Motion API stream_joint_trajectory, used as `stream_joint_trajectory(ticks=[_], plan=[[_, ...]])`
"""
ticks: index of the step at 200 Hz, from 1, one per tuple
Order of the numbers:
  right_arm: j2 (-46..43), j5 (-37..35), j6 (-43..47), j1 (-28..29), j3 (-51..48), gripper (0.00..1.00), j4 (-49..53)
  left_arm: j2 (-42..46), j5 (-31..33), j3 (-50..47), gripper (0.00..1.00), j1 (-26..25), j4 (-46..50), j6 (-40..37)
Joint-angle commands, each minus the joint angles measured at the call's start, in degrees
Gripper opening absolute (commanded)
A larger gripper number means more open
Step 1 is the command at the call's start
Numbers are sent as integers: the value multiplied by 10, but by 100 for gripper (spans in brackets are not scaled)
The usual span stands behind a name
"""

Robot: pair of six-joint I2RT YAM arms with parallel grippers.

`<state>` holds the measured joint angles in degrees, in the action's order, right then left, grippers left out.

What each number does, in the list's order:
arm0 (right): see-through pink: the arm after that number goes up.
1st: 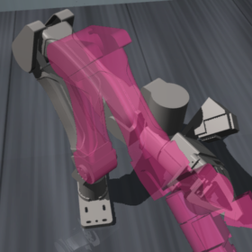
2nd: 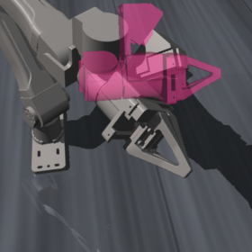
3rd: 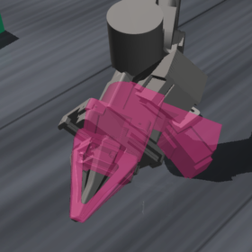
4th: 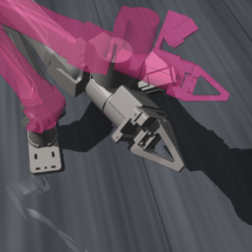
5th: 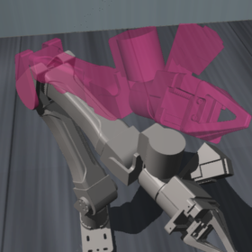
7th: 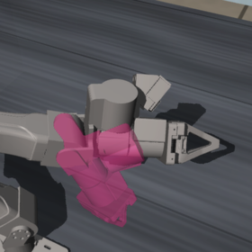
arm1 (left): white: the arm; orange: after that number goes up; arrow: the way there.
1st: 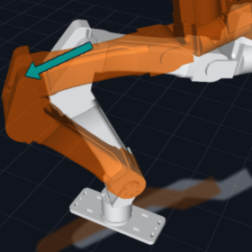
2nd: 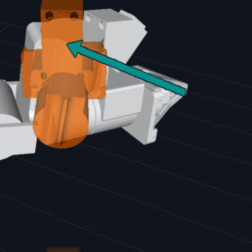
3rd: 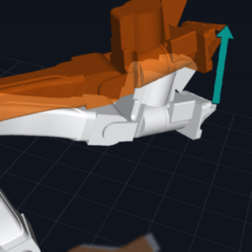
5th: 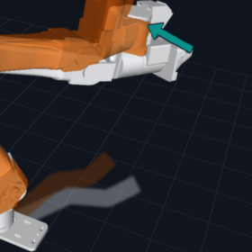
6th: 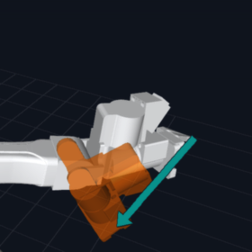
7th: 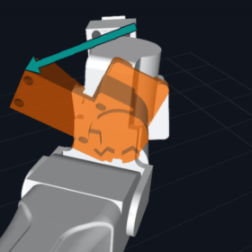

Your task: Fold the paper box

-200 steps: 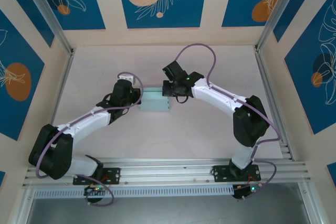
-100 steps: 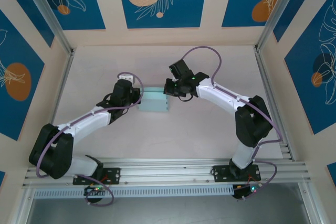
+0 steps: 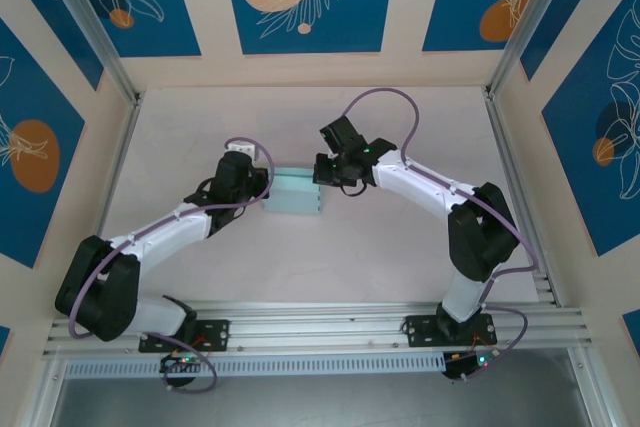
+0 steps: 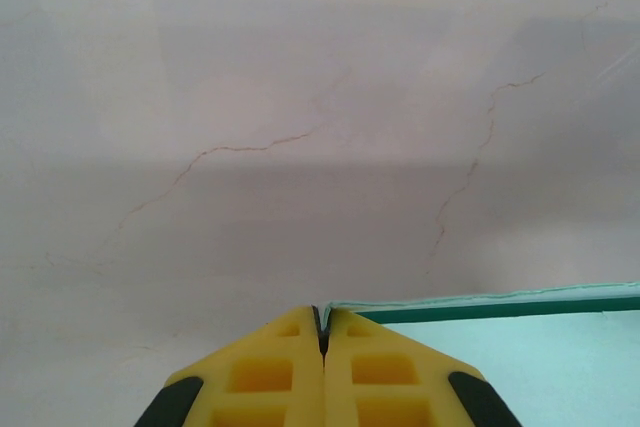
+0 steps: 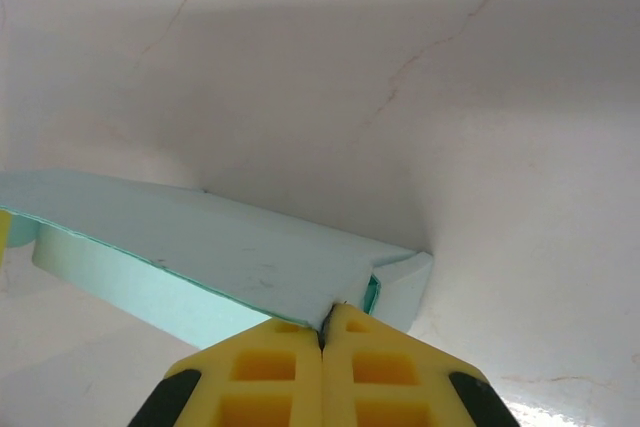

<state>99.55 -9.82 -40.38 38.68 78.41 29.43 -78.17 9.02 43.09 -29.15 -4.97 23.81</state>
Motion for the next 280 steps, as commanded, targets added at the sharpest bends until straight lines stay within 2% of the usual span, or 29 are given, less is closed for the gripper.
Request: stream_joint_trajectory(ticks=[1, 38, 83, 146, 187, 222, 265, 280], plan=[[-11, 28, 17, 27, 6, 5, -25, -7, -82, -8, 0, -23, 15, -9], [-4, 7, 21, 41, 0, 5, -32, -3, -77, -7, 0, -23, 24, -12], [-6, -97, 59, 64, 15, 5, 18, 4, -55, -11, 0, -23, 43, -23], [-10, -133, 71, 81, -15, 5, -6, 12, -37, -22, 0, -22, 52, -38], [-11, -165, 87, 97, -21, 5, -22, 21, -48, -38, 0, -22, 30, -33], [-13, -180, 101, 106, -36, 5, -50, 27, -85, -64, 0, -22, -30, -25], [-26, -211, 103, 118, -74, 5, -87, 45, -90, -97, 7, -23, -48, -14], [-30, -215, 100, 119, -84, 5, -100, 51, -90, -104, 16, -23, -49, -11]])
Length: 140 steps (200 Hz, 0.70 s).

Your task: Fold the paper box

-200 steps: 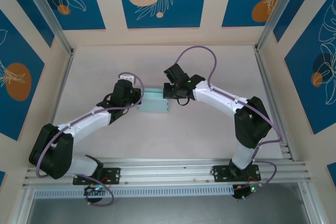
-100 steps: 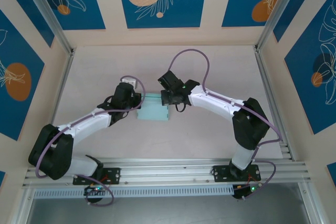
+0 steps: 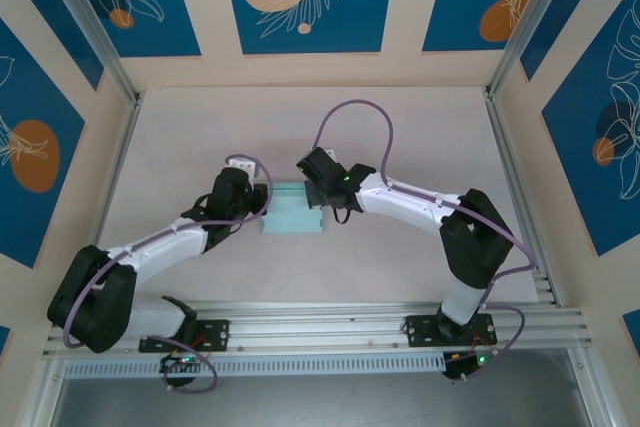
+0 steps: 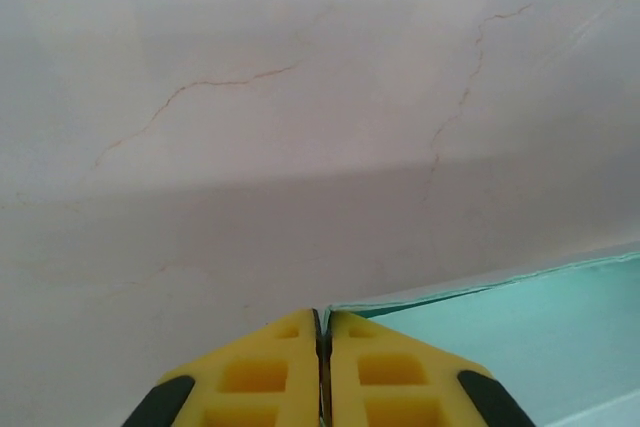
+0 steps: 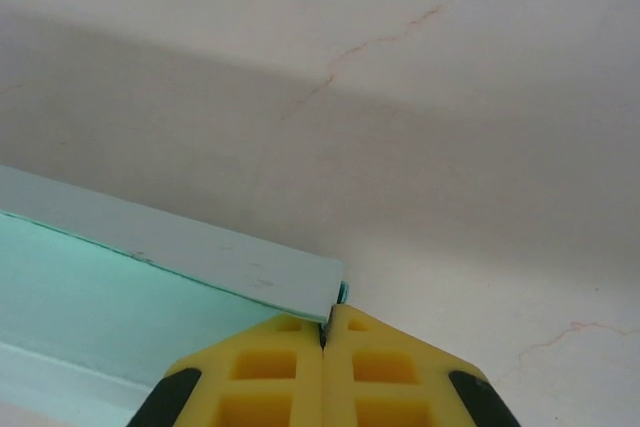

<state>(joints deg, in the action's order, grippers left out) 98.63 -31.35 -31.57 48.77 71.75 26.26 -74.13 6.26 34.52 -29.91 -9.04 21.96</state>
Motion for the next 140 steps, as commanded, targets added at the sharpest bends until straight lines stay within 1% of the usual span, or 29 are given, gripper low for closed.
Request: stream_joint_trajectory(ticks=[1, 9, 21, 29, 69, 84, 101, 115, 140], plan=[[-21, -1, 12, 18, -18, 5, -68, 11, -63, -18, 17, -15, -8, 7], [-21, -4, 9, 18, -18, 5, -70, 15, -66, -20, 24, -15, -10, 7], [-21, -6, 11, 17, -17, 5, -72, 24, -74, -23, 38, -15, -14, 7], [-22, -8, 12, 18, -17, 5, -72, 32, -81, -24, 45, -15, -15, 6], [-31, -16, 15, 19, -32, 5, -98, 84, -94, -25, 62, -14, 1, 3], [-38, -20, 19, 19, -41, 4, -115, 103, -100, -25, 66, -14, 2, 8], [-49, -25, 30, 19, -61, 3, -152, 121, -104, -21, 73, -14, 2, 14], [-56, -30, 39, 18, -75, 3, -179, 136, -88, -14, 80, -14, 14, 16], [-62, -34, 49, 19, -100, 3, -220, 161, -33, -3, 86, -13, 35, 20]])
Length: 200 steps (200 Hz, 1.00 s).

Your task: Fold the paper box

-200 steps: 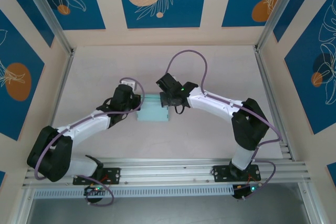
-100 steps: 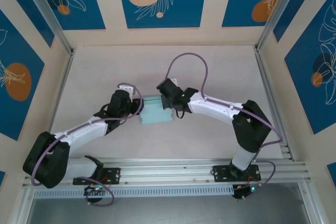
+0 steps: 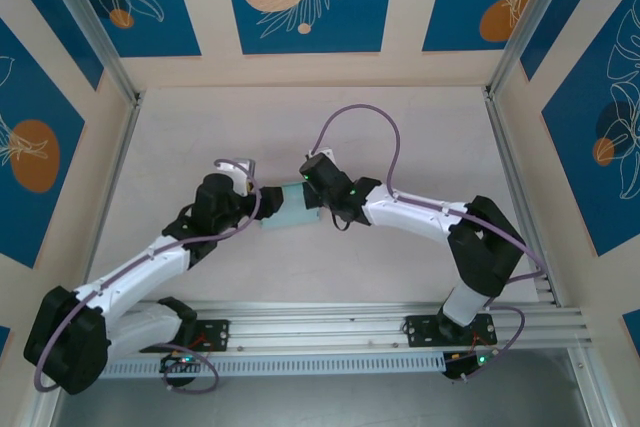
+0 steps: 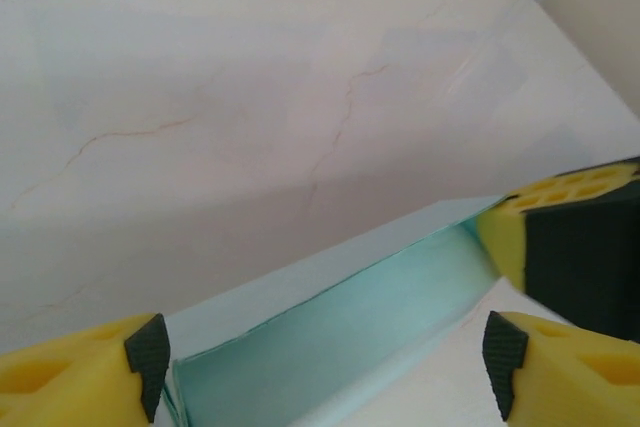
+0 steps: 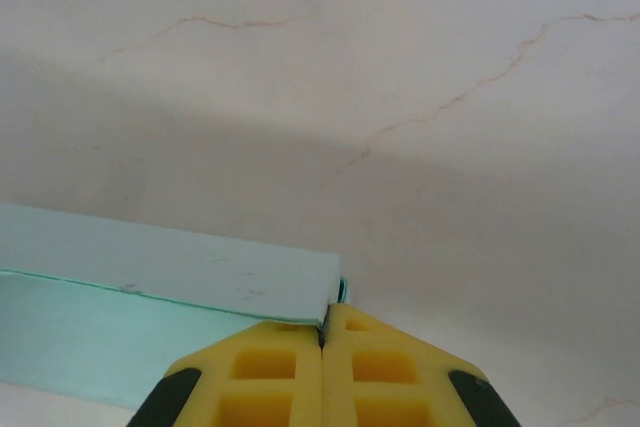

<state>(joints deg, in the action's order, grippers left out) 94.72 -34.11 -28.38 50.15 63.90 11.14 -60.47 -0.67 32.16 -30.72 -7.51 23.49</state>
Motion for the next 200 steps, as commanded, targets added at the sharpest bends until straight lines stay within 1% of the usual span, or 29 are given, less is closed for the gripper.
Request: stream_joint_trajectory(ticks=[1, 12, 33, 66, 94, 105, 134, 171, 200], plan=[[-23, -6, 17, 5, -23, 3, -71, 25, 38, 21, 86, -5, 21, 5], [-25, -4, 20, 5, -34, 3, -88, 30, 54, 27, 90, -5, 27, 5], [-28, -6, 26, 8, -57, 3, -122, 26, 82, 41, 94, -4, 50, 11], [-32, -19, 45, 17, -92, 3, -184, -13, 104, 69, 95, -1, 83, 21], [-27, -27, 60, 25, -109, 3, -213, -51, 119, 73, 95, -2, 74, 30], [-23, -30, 64, 28, -111, 3, -217, -62, 125, 69, 94, -2, 65, 36], [-18, -44, 77, 37, -119, 3, -230, -76, 127, 44, 87, -4, 39, 55], [-18, -61, 90, 45, -142, 3, -262, -55, 122, -9, 81, -9, -3, 74], [-16, -67, 89, 50, -153, 4, -271, -51, 136, -53, 77, -22, -45, 81]])
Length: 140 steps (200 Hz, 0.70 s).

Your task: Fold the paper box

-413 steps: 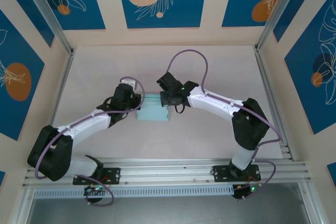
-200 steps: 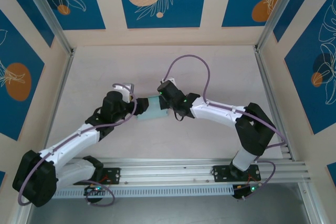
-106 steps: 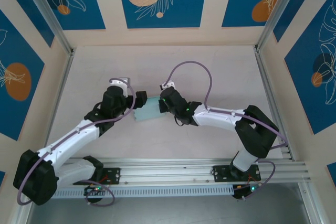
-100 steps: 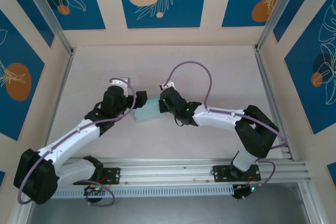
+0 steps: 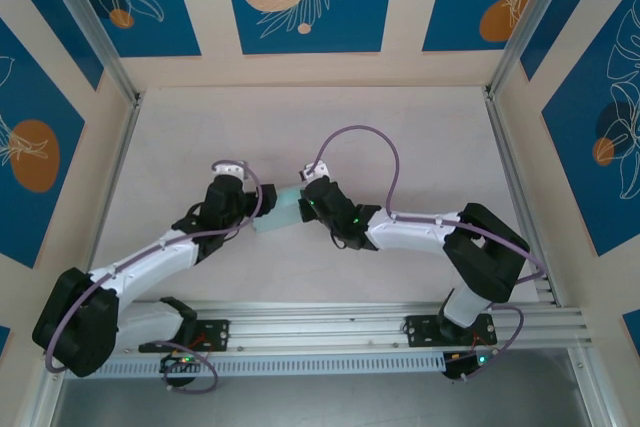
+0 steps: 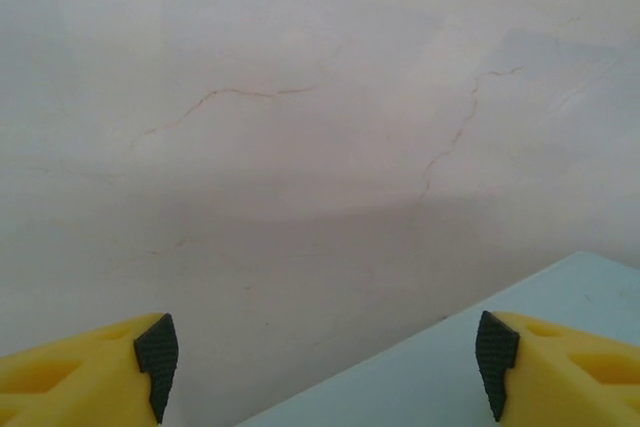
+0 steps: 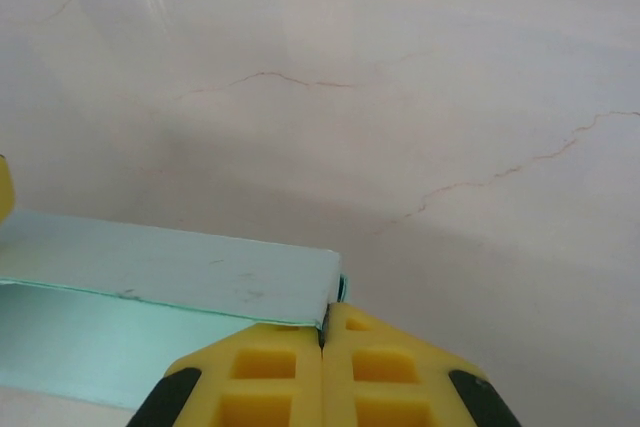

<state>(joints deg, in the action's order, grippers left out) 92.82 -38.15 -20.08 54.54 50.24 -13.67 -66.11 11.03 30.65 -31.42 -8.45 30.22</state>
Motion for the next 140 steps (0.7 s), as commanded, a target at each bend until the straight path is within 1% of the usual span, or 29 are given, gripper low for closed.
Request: stream_joint_trajectory(ticks=[1, 6, 33, 62, 84, 115, 140], plan=[[3, -27, 6, 6, -16, 4, -24, 5, 19, -40, 77, -16, -38, 14], [3, -27, 6, 7, -18, 4, -22, 3, 19, -47, 77, -18, -47, 16], [-1, -34, 6, 17, -21, 13, -15, -9, 41, -77, 73, -28, -81, 21], [-10, -42, 9, 25, -20, 28, 5, -24, 59, -101, 70, -31, -111, 30], [-23, -42, 11, 28, -19, 38, 21, -42, 64, -101, 67, -34, -121, 28], [-54, -34, 14, 36, -13, 46, 62, -68, 68, -94, 62, -37, -125, 34], [-92, -22, 7, 44, -11, 51, 98, -72, 73, -95, 60, -40, -128, 37]])
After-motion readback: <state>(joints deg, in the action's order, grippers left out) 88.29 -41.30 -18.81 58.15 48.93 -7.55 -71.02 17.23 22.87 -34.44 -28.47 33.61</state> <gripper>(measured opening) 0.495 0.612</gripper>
